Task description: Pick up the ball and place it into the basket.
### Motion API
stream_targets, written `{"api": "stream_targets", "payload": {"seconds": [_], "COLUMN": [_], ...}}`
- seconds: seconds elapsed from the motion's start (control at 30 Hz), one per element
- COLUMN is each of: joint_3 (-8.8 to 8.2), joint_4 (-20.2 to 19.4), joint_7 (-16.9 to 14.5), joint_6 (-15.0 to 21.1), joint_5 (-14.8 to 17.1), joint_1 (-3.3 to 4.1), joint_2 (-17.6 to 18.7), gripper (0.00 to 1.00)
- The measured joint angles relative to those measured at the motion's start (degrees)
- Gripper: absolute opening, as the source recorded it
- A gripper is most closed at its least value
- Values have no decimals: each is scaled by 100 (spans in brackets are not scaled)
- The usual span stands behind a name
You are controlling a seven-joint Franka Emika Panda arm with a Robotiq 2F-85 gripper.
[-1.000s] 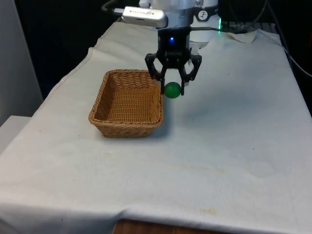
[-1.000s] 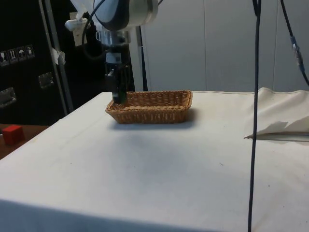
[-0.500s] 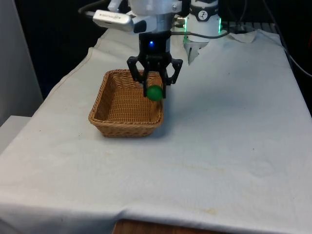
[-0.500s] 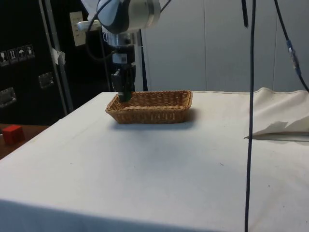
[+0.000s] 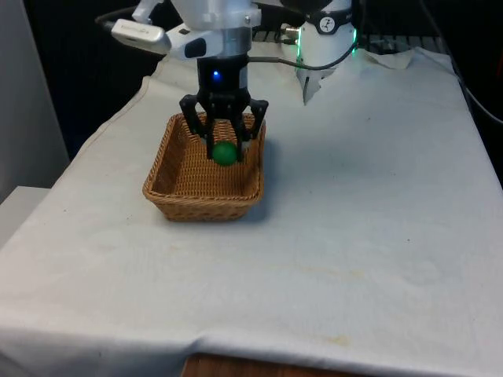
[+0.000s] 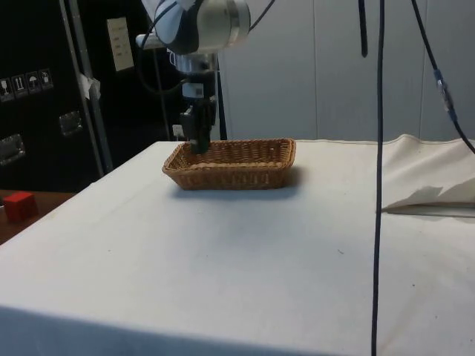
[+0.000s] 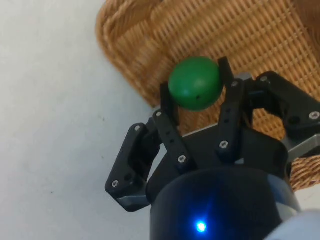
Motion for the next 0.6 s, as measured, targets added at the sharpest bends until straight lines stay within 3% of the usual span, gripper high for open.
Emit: {"api": "stream_targets", "payload": {"seconds": [0.6], "joint_3": [-292], "joint_4": [435], "joint_7": [-751], "joint_6": [-109], "joint_5": [1037], "joint_1": [-201], "joint_2": [791], "gripper": [3]}}
